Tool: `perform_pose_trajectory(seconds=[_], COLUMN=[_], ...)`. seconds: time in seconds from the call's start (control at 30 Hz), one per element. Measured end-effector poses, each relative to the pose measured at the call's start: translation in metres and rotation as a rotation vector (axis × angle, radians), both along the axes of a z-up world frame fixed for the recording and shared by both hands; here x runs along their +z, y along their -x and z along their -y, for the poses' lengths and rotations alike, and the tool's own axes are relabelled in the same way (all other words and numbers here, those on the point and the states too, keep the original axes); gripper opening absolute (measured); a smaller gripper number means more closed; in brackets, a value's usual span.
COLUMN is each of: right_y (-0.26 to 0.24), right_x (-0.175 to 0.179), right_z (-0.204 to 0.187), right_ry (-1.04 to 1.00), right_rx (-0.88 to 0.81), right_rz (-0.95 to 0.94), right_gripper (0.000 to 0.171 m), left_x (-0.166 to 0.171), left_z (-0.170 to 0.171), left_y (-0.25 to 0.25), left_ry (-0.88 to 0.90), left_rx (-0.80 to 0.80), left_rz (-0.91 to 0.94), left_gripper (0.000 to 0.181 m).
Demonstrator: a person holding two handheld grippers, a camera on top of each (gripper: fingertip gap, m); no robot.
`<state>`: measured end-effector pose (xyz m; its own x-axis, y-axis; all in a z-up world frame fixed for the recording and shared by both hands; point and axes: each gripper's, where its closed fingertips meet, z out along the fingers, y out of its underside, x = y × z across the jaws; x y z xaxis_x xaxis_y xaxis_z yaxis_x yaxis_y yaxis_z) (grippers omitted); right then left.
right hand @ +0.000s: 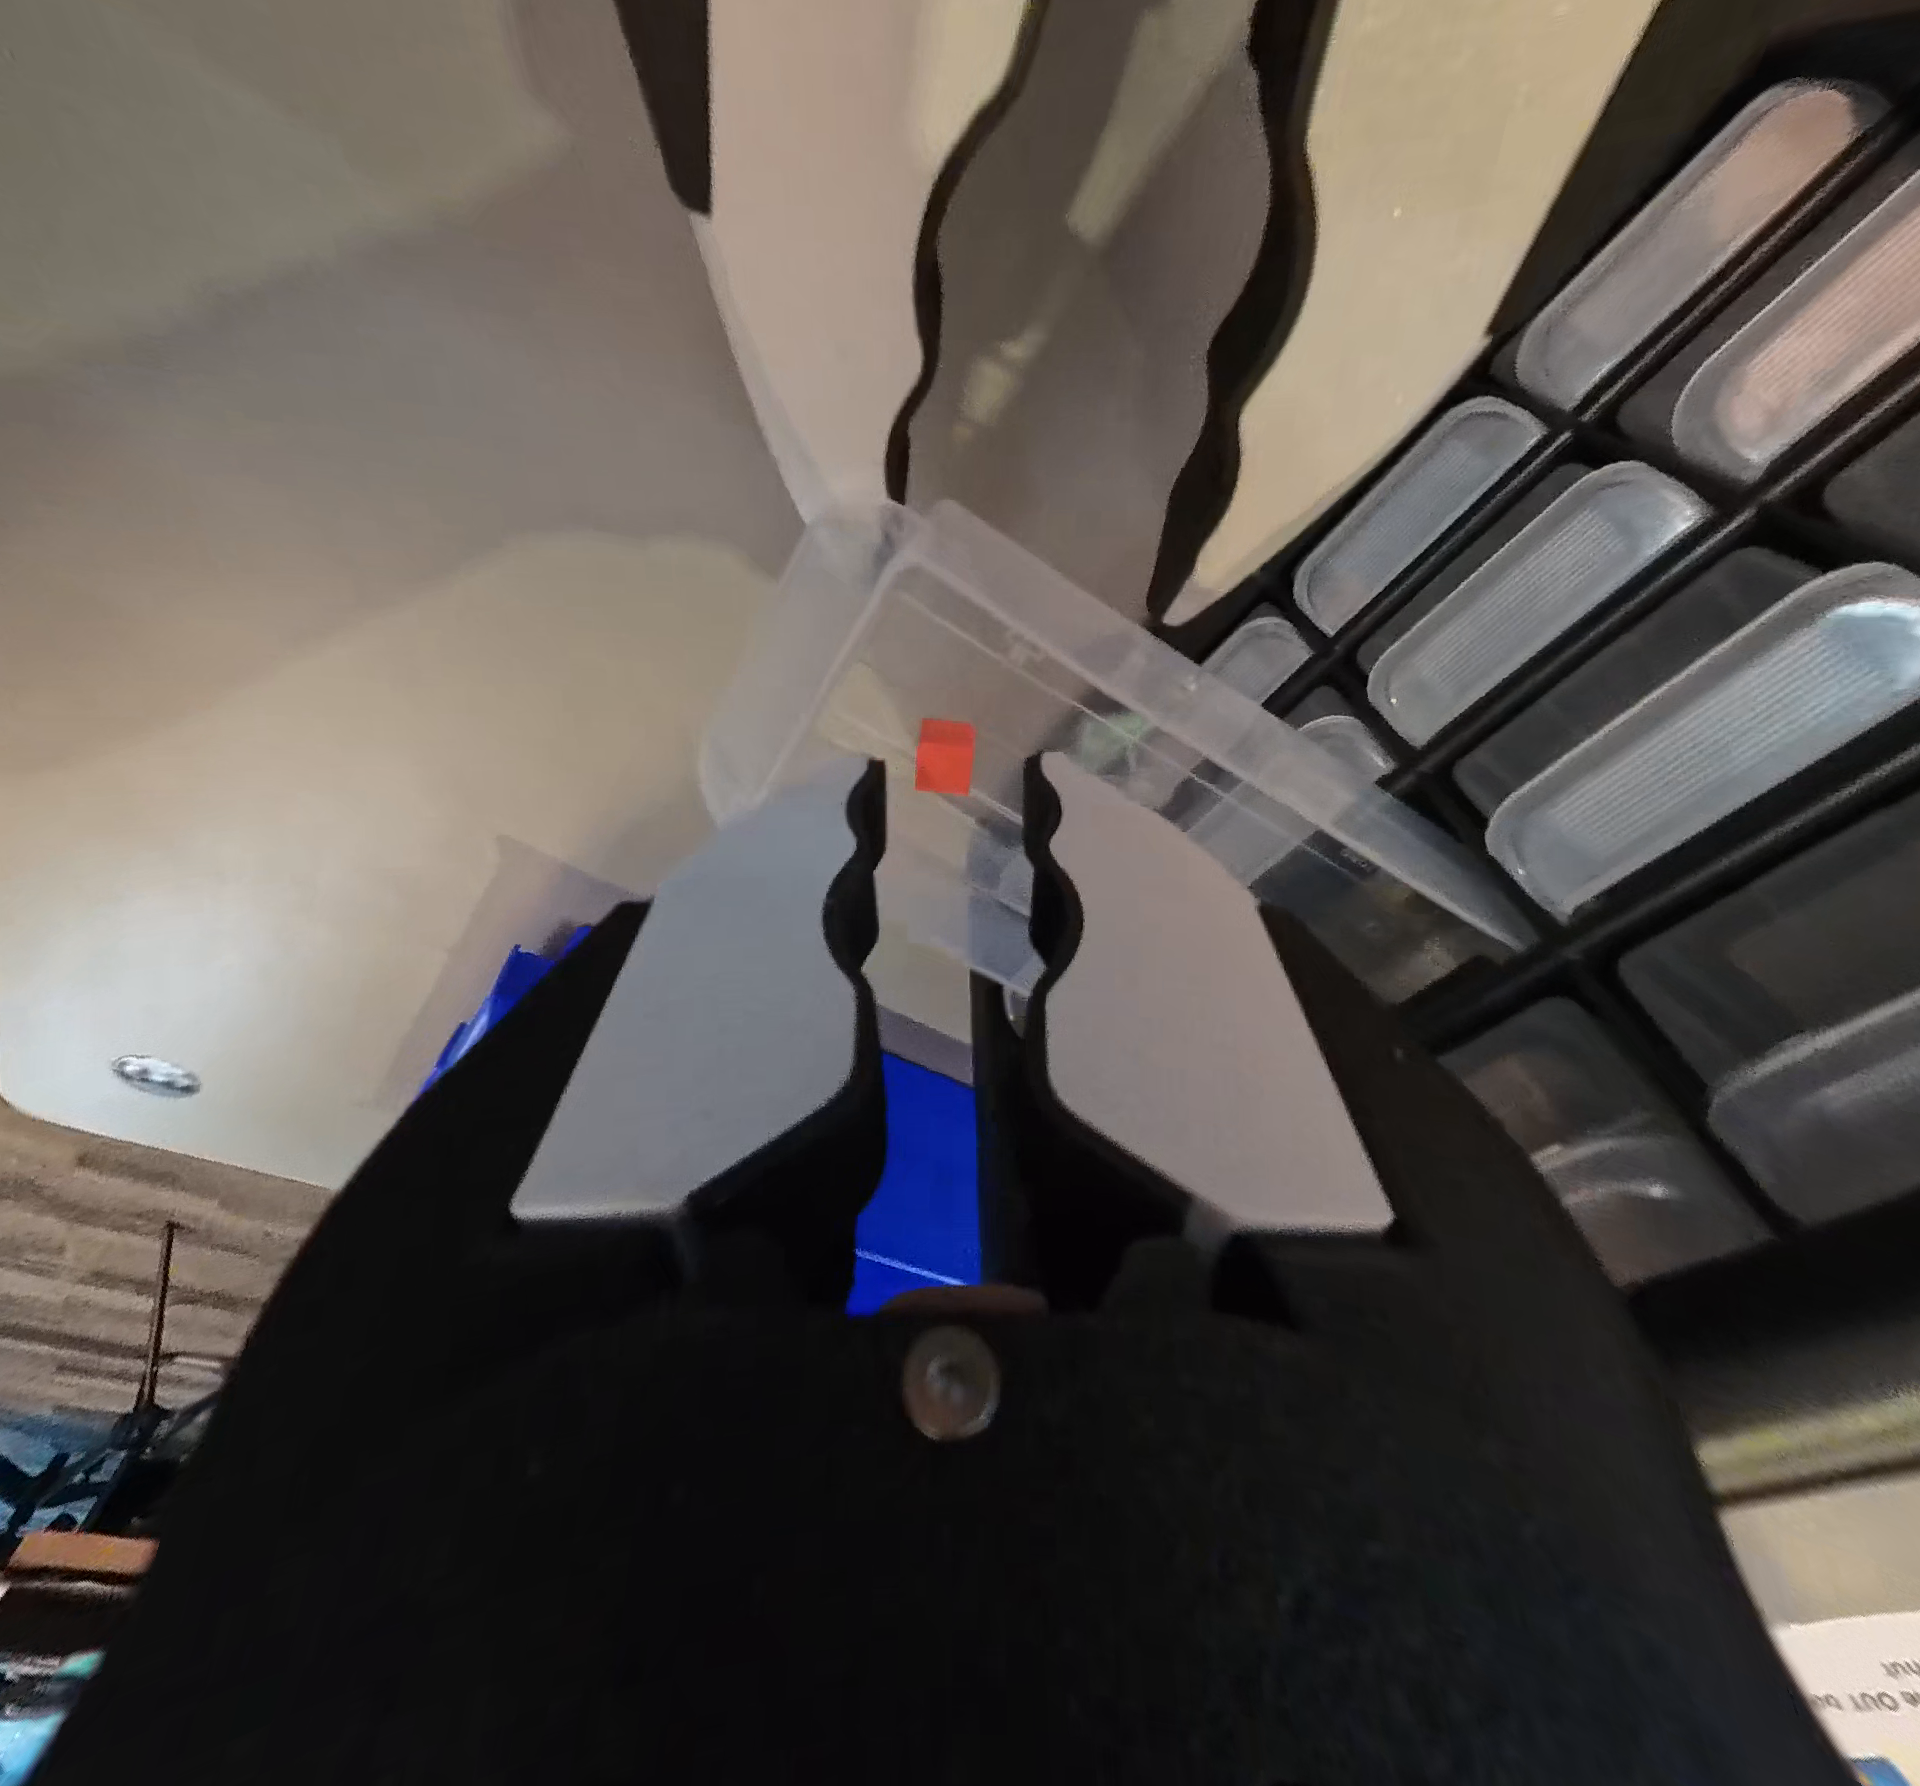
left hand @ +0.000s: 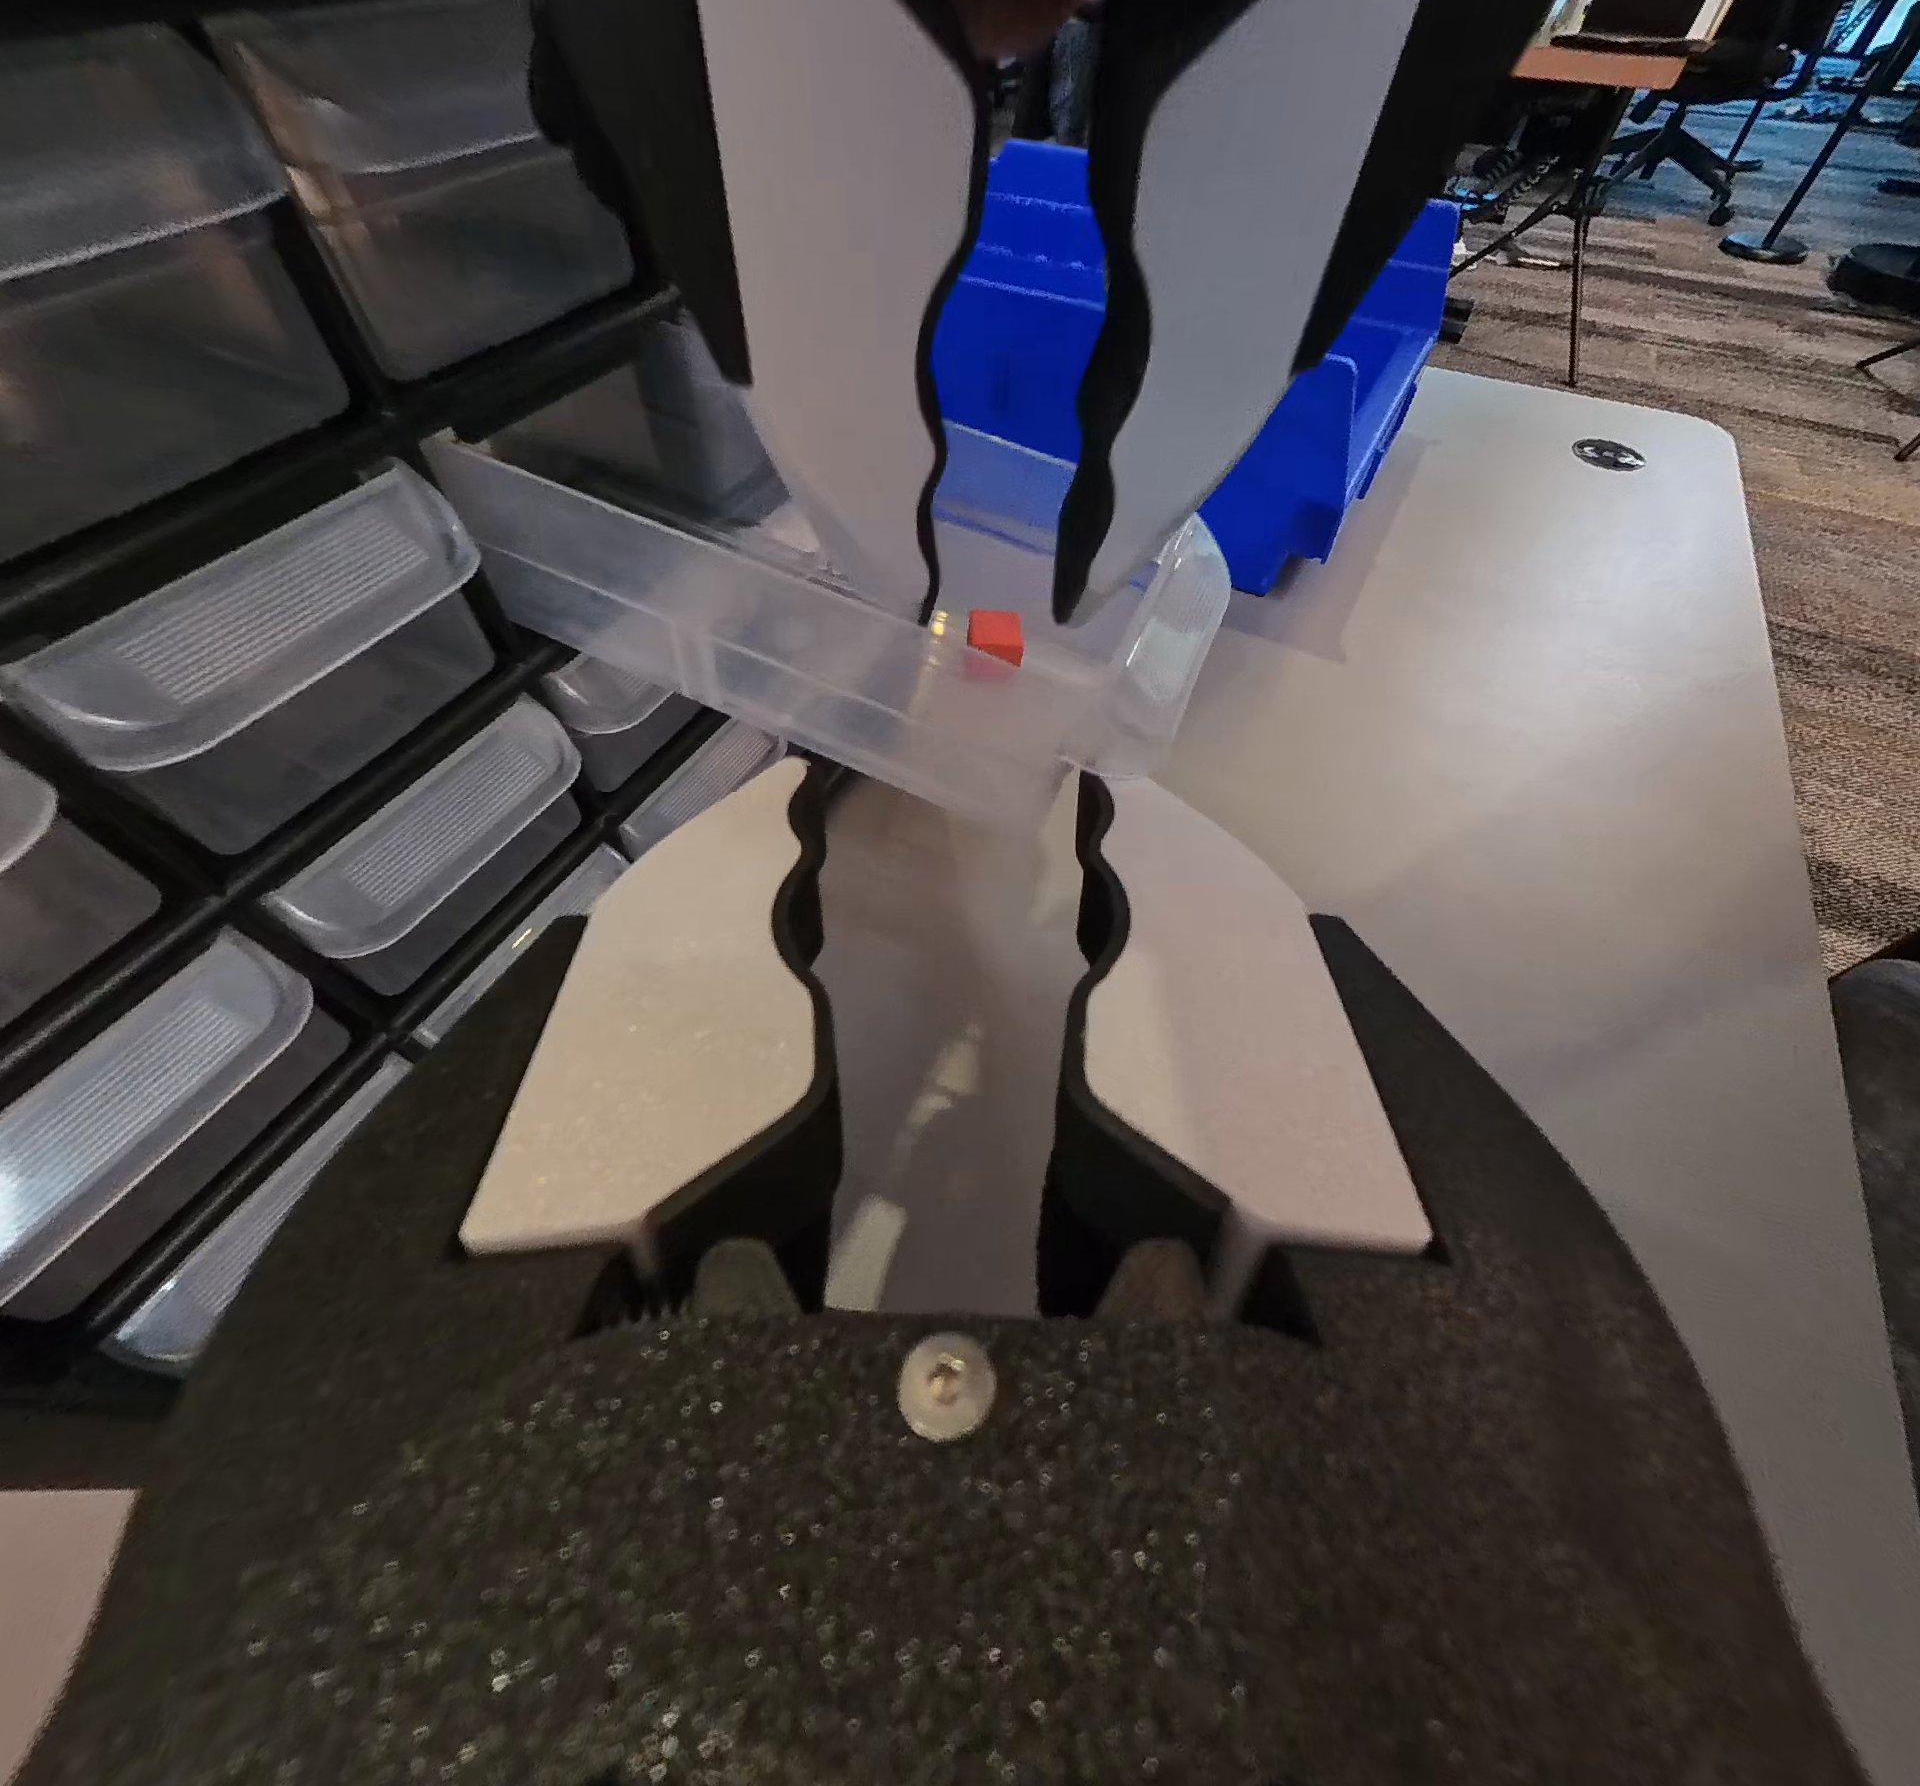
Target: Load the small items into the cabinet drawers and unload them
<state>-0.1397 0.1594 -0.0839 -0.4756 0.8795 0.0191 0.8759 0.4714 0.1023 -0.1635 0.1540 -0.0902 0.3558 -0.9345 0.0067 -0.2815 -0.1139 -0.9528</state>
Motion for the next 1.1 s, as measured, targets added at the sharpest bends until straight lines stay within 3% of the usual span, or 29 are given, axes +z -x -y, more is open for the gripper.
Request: perform_pose_trajectory(seconds=[0.13, 0.23, 0.43, 0.57, 0.7, 0.83, 0.93, 1.03, 1.1], right_y=[0.001, 0.000, 0.004, 0.006, -0.013, -0.096, -0.189, -0.273, -0.296], right_x=[-0.006, -0.006, -0.003, 0.018, 0.079, 0.124, 0.091, 0.018, -0.027], right_z=[-0.002, -0.003, -0.005, -0.009, -0.024, -0.053, -0.064, -0.054, -0.039], right_ry=[-0.004, -0.011, -0.042, -0.115, -0.242, -0.416, -0.404, -0.319, -0.209], right_rx=[-0.004, 0.004, 0.018, -0.008, -0.195, -0.520, -0.828, -1.045, -1.139], right_rz=[0.023, 0.024, -0.003, -0.080, -0.281, -0.412, -0.337, -0.135, -0.097], right_gripper=[0.024, 0.011, 0.010, 0.010, 0.010, 0.010, 0.010, 0.010, 0.010], left_x=[0.000, 0.000, 0.001, 0.000, 0.002, 0.002, 0.001, 0.003, 0.005], left_z=[0.001, 0.002, 0.002, 0.002, 0.002, 0.000, -0.002, -0.003, -0.003], left_y=[-0.001, -0.001, -0.002, -0.002, -0.001, 0.000, 0.001, 0.002, 0.002], left_ry=[-0.008, -0.010, -0.017, -0.011, -0.019, -0.017, -0.010, -0.024, -0.031], left_rx=[-0.002, -0.002, -0.001, -0.002, 0.001, 0.007, 0.011, 0.020, 0.023], left_rz=[-0.006, -0.005, -0.006, -0.006, -0.004, -0.001, 0.001, 0.002, 0.001], left_gripper=[0.046, 0.045, 0.044, 0.044, 0.044, 0.044, 0.044, 0.043, 0.043])
